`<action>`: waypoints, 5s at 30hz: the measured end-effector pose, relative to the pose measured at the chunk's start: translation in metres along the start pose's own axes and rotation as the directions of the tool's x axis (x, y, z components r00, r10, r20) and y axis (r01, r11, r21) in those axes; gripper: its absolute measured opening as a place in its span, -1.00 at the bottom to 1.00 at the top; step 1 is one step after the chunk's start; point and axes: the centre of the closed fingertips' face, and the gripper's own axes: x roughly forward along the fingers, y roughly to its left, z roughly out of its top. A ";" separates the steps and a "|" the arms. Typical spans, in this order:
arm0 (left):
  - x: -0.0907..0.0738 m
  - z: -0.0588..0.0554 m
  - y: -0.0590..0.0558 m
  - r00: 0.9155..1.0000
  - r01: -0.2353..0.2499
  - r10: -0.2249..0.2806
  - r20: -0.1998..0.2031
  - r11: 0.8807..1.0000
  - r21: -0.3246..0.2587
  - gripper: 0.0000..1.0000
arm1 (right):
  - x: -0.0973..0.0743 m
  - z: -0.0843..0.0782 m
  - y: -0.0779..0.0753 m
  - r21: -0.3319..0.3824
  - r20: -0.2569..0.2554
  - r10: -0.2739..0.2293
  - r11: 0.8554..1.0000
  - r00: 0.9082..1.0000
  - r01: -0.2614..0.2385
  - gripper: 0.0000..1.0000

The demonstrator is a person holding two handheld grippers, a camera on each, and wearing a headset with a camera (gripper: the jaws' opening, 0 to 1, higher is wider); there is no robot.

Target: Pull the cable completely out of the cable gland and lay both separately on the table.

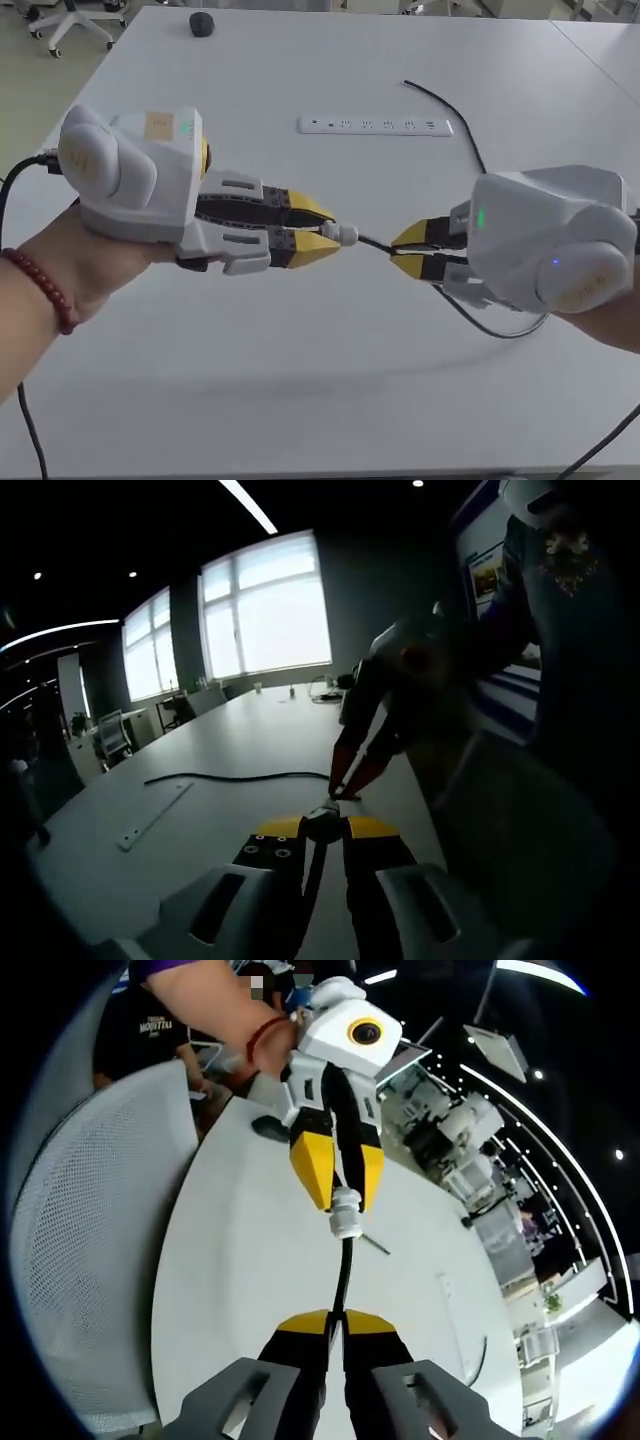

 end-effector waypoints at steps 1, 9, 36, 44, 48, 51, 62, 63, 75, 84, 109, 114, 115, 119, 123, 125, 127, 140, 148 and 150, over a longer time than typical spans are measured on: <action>0.000 -0.001 0.000 1.000 0.001 -0.001 -0.002 1.000 0.001 -0.70 | 0.000 -0.003 0.001 0.002 -0.006 0.001 1.000 1.000 -0.001 -1.00; -0.002 -0.003 0.001 1.000 -0.001 0.001 -0.006 1.000 0.006 -0.70 | 0.002 -0.035 0.006 0.021 -0.083 0.010 1.000 0.996 -0.009 -1.00; -0.014 -0.002 0.006 1.000 -0.027 0.027 -0.009 1.000 0.005 -0.70 | 0.012 -0.141 0.039 0.124 -0.320 0.123 0.988 0.940 -0.087 -1.00; -0.013 -0.001 0.006 1.000 -0.025 0.025 -0.008 1.000 0.005 -0.70 | 0.014 -0.145 0.043 0.153 -0.322 0.137 0.984 0.937 -0.091 -1.00; -0.011 -0.002 0.004 1.000 -0.020 0.020 -0.011 1.000 0.007 -0.70 | 0.015 -0.147 0.044 0.157 -0.325 0.138 0.984 0.936 -0.090 -1.00; -0.011 -0.001 0.004 1.000 -0.020 0.021 -0.008 1.000 0.006 -0.70 | 0.014 -0.147 0.044 0.167 -0.320 0.138 0.982 0.938 -0.087 -1.00; -0.008 0.000 0.003 1.000 -0.019 0.019 -0.002 1.000 0.005 -0.70 | 0.012 -0.130 0.039 0.211 -0.257 0.108 0.976 0.960 -0.054 -0.90; -0.007 0.000 0.002 1.000 -0.018 0.018 -0.001 1.000 0.004 -0.70 | 0.012 -0.128 0.039 0.222 -0.257 0.114 0.973 0.960 -0.056 -0.87; -0.005 0.003 0.001 1.000 -0.015 0.015 0.003 1.000 0.008 -0.70 | 0.007 -0.054 0.014 0.244 -0.057 0.019 0.970 0.998 -0.004 -0.35; -0.004 0.000 0.000 1.000 -0.014 0.014 -0.003 1.000 0.006 -0.70 | -0.009 0.010 -0.005 0.220 0.091 -0.038 0.975 0.995 0.018 -0.29; 0.001 0.004 -0.006 1.000 0.003 -0.003 0.008 1.000 0.009 -0.70 | -0.004 0.047 -0.004 0.067 0.103 -0.009 0.998 0.995 0.002 -0.38; 0.003 0.004 -0.007 1.000 0.006 -0.006 0.010 1.000 0.010 -0.70 | -0.002 0.045 0.000 0.072 0.094 0.010 0.997 0.996 -0.017 -0.42; 0.003 0.005 -0.007 1.000 0.005 -0.006 0.012 1.000 0.009 -0.70 | -0.003 0.045 0.002 0.058 0.091 0.020 0.998 0.996 -0.025 -0.61; 0.003 0.005 -0.007 1.000 0.007 -0.007 0.011 1.000 0.009 -0.69 | -0.003 0.045 0.002 0.048 0.086 0.020 0.999 0.996 -0.024 -0.85; 0.003 0.004 -0.008 1.000 0.009 -0.009 0.010 1.000 0.009 -0.69 | -0.002 0.044 0.001 0.036 0.085 0.017 0.999 0.996 -0.020 -0.91; 0.003 0.003 -0.008 1.000 0.010 -0.010 0.008 1.000 0.008 -0.69 | -0.003 0.044 -0.001 0.027 0.081 0.012 1.000 0.997 -0.014 -0.97; 0.004 0.003 -0.009 1.000 0.013 -0.013 0.008 1.000 0.009 -0.69 | -0.002 0.044 -0.001 0.021 0.079 0.015 1.000 0.997 -0.017 -1.00; 0.000 -0.001 -0.011 1.000 0.025 -0.025 -0.005 0.999 0.020 -0.70 | -0.001 0.021 0.002 -0.026 0.014 0.023 0.999 1.000 -0.022 -1.00; -0.005 0.000 -0.007 1.000 0.013 -0.013 -0.003 1.000 0.019 -0.70 | 0.002 -0.020 0.005 0.002 -0.069 0.028 1.000 0.997 -0.028 -1.00; -0.006 -0.001 -0.006 1.000 0.010 -0.009 -0.005 1.000 0.021 -0.70 | 0.005 -0.037 0.010 0.006 -0.112 0.037 0.999 0.993 -0.037 -1.00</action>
